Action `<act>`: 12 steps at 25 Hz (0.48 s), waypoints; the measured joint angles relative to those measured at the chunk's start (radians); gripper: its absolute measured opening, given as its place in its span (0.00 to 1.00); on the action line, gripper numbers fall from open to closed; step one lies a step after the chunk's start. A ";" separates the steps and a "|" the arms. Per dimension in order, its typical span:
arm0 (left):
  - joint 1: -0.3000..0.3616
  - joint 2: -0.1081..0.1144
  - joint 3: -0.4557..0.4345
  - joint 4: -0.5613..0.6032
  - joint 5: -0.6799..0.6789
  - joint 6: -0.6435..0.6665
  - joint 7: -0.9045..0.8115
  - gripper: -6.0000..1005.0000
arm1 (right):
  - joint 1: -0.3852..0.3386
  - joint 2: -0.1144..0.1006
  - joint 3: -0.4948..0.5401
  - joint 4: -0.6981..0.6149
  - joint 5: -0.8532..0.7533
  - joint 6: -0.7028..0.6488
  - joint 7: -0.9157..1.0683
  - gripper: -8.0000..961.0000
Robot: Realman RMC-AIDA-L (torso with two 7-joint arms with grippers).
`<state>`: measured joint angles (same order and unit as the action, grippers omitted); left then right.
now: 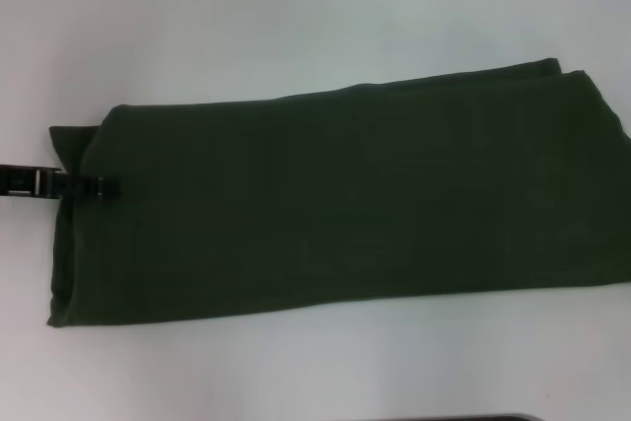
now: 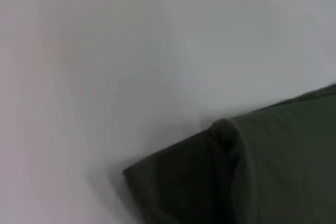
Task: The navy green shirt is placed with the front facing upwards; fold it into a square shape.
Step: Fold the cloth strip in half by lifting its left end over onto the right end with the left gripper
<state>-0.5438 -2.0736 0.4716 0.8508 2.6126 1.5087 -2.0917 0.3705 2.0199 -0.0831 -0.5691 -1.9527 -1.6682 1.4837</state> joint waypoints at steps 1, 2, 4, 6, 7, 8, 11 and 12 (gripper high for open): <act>-0.004 0.000 0.001 -0.006 -0.001 0.000 0.004 0.89 | 0.000 0.000 0.000 0.000 0.000 0.000 0.000 0.94; -0.004 -0.001 0.001 -0.007 -0.002 0.000 0.005 0.89 | -0.001 0.000 0.000 0.000 0.000 -0.001 0.000 0.94; -0.007 -0.002 0.002 -0.011 -0.003 0.001 0.009 0.89 | -0.001 0.000 0.000 0.000 0.000 -0.001 0.000 0.94; -0.011 -0.007 0.009 -0.012 -0.004 0.002 0.010 0.89 | -0.001 0.001 0.000 0.000 0.000 -0.001 0.001 0.94; -0.013 -0.008 0.012 -0.013 -0.005 0.003 0.010 0.89 | -0.001 0.001 0.000 0.000 0.000 -0.001 0.001 0.94; -0.014 -0.009 0.013 -0.013 -0.005 0.004 0.010 0.89 | -0.001 0.001 0.000 0.000 0.000 -0.001 0.001 0.94; -0.018 -0.009 0.014 -0.013 -0.005 0.011 0.011 0.89 | 0.001 0.001 -0.001 0.000 0.000 -0.001 0.001 0.94; -0.019 -0.009 0.014 -0.012 -0.005 0.012 0.011 0.89 | 0.001 0.001 -0.001 0.000 0.000 -0.001 0.001 0.94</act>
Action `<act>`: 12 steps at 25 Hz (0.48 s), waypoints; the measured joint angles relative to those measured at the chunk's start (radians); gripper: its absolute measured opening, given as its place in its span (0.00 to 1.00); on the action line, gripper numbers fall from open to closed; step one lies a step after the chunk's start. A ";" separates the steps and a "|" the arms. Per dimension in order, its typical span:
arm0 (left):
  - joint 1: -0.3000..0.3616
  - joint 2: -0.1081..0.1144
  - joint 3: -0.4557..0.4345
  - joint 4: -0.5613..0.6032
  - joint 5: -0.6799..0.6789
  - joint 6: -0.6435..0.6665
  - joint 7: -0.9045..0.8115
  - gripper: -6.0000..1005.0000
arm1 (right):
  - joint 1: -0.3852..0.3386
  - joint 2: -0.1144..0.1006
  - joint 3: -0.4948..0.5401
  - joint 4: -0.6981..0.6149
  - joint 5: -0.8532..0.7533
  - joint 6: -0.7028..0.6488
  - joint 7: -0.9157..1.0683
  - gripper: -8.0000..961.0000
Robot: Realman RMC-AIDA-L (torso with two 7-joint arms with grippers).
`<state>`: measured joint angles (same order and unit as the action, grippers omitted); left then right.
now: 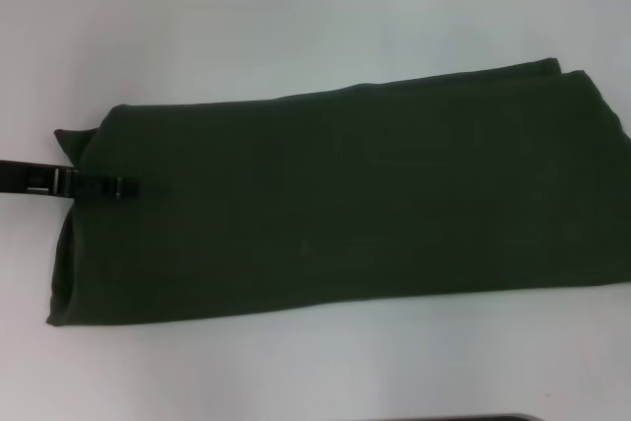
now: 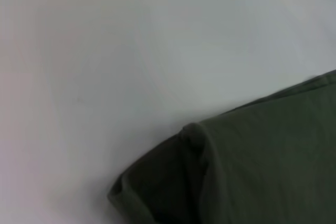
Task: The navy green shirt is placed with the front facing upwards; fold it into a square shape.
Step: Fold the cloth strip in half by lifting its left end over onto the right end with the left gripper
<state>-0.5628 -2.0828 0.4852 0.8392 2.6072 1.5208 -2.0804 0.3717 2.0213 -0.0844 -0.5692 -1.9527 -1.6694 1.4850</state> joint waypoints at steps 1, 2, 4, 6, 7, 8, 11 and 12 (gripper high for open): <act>-0.001 0.000 0.000 0.002 0.000 0.001 0.000 0.89 | 0.000 0.000 0.000 0.000 0.000 0.000 0.000 0.94; -0.001 0.000 0.000 0.003 -0.001 0.002 0.001 0.89 | 0.000 0.000 -0.001 0.000 0.000 0.000 0.000 0.94; -0.002 0.000 0.004 0.004 -0.001 0.002 0.003 0.89 | 0.001 0.000 -0.001 0.000 0.000 0.000 0.000 0.94; -0.003 0.000 0.007 0.004 -0.001 0.002 0.004 0.88 | 0.001 0.000 0.000 0.000 0.000 0.000 0.000 0.94; -0.003 0.000 0.009 0.005 -0.001 0.002 0.005 0.88 | 0.001 0.000 0.001 0.000 0.000 0.000 0.000 0.94; -0.004 0.001 0.011 0.005 -0.001 0.002 0.007 0.88 | 0.001 0.000 0.001 0.000 0.000 0.000 0.000 0.94; -0.007 0.001 0.012 0.005 -0.001 0.002 0.010 0.88 | 0.001 0.000 0.002 0.000 0.000 0.001 0.000 0.94; -0.007 0.001 0.012 0.005 -0.001 0.002 0.010 0.88 | 0.001 0.000 0.002 0.000 0.000 0.001 0.000 0.94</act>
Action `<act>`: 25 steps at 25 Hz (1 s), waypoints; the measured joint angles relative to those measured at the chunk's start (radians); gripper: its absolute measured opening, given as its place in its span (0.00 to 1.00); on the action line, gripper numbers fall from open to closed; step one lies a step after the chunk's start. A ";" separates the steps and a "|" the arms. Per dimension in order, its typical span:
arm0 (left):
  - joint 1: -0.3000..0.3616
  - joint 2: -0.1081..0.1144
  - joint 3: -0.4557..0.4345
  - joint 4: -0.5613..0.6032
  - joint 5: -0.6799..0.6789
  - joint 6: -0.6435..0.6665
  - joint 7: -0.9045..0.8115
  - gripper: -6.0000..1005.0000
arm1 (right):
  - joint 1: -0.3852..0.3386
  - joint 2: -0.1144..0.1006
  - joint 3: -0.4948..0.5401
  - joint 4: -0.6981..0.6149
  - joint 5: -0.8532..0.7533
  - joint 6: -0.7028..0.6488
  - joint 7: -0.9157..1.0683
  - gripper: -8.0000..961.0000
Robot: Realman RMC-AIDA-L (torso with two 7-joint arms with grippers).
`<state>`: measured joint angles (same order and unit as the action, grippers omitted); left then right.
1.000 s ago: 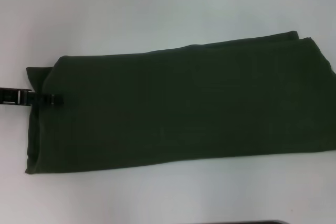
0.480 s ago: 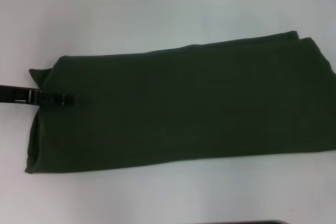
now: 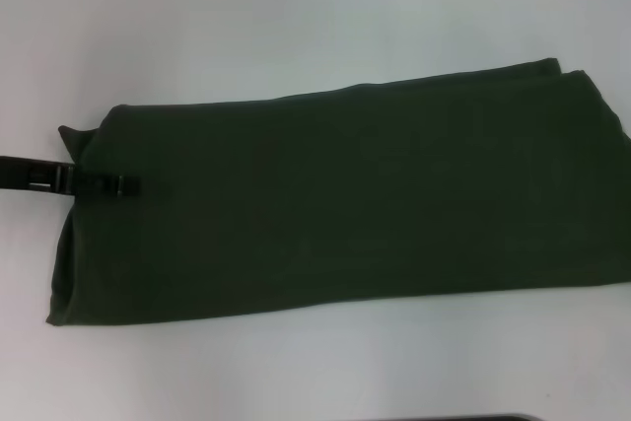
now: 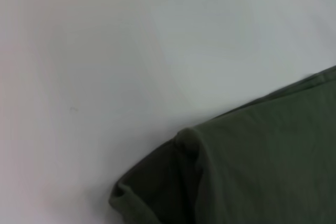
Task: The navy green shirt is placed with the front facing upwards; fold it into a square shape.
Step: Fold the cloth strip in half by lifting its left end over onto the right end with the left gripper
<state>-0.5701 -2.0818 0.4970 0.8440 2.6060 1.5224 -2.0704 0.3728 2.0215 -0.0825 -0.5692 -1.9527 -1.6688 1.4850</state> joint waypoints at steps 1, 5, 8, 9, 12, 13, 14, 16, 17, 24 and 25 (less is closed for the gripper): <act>-0.001 0.000 0.000 0.000 0.000 -0.001 0.000 0.88 | 0.000 0.000 0.000 0.000 0.000 0.000 0.000 0.94; -0.005 0.000 -0.001 0.003 0.000 0.000 0.000 0.88 | 0.000 0.000 0.000 0.000 0.000 0.000 0.000 0.94; -0.007 0.000 0.000 0.003 0.000 -0.003 0.001 0.84 | 0.000 0.000 0.000 0.000 0.000 0.000 0.001 0.94; -0.007 0.000 0.000 0.004 0.000 -0.007 0.000 0.82 | 0.000 0.000 0.000 0.000 0.000 0.000 0.001 0.94; -0.010 0.005 -0.006 0.000 0.000 -0.022 -0.013 0.74 | -0.002 0.000 0.000 0.000 0.000 0.000 0.002 0.94; -0.011 0.006 -0.007 -0.001 0.000 -0.024 -0.017 0.69 | -0.002 0.000 0.000 0.000 0.000 0.000 0.002 0.94; -0.011 0.007 -0.006 -0.001 0.000 -0.025 -0.019 0.65 | -0.002 0.000 0.000 0.000 0.001 0.000 0.002 0.94; -0.012 0.004 0.001 0.000 0.002 -0.027 -0.020 0.56 | -0.001 0.000 0.000 0.000 0.001 0.000 0.004 0.94; -0.013 0.003 0.003 0.000 0.003 -0.028 -0.020 0.54 | -0.001 0.000 0.000 0.000 0.001 0.000 0.005 0.94; -0.015 0.006 0.008 -0.005 0.005 -0.038 -0.022 0.41 | -0.003 0.000 0.000 0.000 0.002 0.000 0.005 0.94; -0.016 0.007 0.009 -0.005 0.005 -0.038 -0.022 0.39 | -0.003 0.000 0.000 0.000 0.002 0.000 0.005 0.94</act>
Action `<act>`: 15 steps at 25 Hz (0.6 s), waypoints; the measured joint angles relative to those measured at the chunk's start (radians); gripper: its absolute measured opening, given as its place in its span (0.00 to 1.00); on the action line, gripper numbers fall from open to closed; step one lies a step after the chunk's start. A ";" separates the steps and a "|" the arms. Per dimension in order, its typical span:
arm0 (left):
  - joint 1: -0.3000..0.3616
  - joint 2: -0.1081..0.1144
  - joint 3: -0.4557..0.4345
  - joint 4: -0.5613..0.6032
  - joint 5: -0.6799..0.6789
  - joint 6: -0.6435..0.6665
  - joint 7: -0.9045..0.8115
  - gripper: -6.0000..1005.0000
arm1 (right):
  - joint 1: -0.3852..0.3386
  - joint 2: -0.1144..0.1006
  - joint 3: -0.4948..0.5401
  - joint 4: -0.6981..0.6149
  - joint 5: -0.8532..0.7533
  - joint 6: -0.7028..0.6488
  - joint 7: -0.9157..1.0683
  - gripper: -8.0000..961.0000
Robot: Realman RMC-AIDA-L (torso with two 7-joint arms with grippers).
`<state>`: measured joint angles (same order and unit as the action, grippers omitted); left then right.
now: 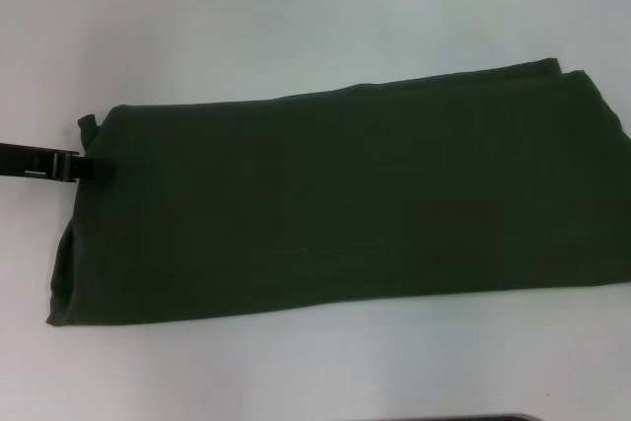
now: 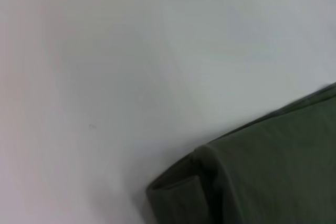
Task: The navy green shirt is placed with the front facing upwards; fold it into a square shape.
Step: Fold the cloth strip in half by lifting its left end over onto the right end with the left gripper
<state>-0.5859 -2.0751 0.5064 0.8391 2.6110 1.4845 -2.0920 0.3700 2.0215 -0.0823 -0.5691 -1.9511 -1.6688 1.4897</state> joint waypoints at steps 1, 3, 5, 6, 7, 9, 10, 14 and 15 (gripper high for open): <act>0.000 0.000 0.002 0.000 0.000 0.000 0.000 0.37 | 0.000 0.000 0.000 0.000 0.000 0.000 0.000 0.94; -0.002 0.000 0.003 0.000 0.000 0.001 -0.001 0.33 | 0.000 0.000 0.000 0.000 0.000 0.000 -0.001 0.94; -0.003 -0.001 0.005 0.001 0.001 -0.001 -0.005 0.25 | 0.001 0.000 0.001 0.000 0.000 0.000 -0.001 0.94; -0.003 -0.002 0.006 0.001 0.001 -0.002 -0.007 0.21 | 0.001 0.000 0.001 0.000 0.000 0.000 -0.001 0.94; -0.003 -0.002 0.006 0.001 0.001 -0.003 -0.008 0.17 | 0.001 0.000 0.001 0.000 0.000 0.000 -0.001 0.94; -0.004 -0.001 0.006 0.001 0.001 -0.004 -0.009 0.08 | 0.001 0.000 0.001 0.000 0.000 0.000 -0.001 0.94; -0.004 0.000 0.006 0.001 0.001 -0.004 -0.010 0.04 | 0.001 0.000 0.001 0.000 0.000 0.000 -0.002 0.94; -0.005 0.000 0.006 0.004 0.001 -0.004 -0.010 0.06 | 0.001 0.000 0.001 0.000 0.000 0.000 -0.003 0.94; -0.005 0.000 0.006 0.004 0.000 -0.004 -0.008 0.07 | 0.001 0.000 0.001 0.000 0.000 0.000 -0.004 0.94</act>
<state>-0.5905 -2.0750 0.5124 0.8432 2.6106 1.4805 -2.1002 0.3713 2.0215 -0.0812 -0.5691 -1.9511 -1.6688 1.4858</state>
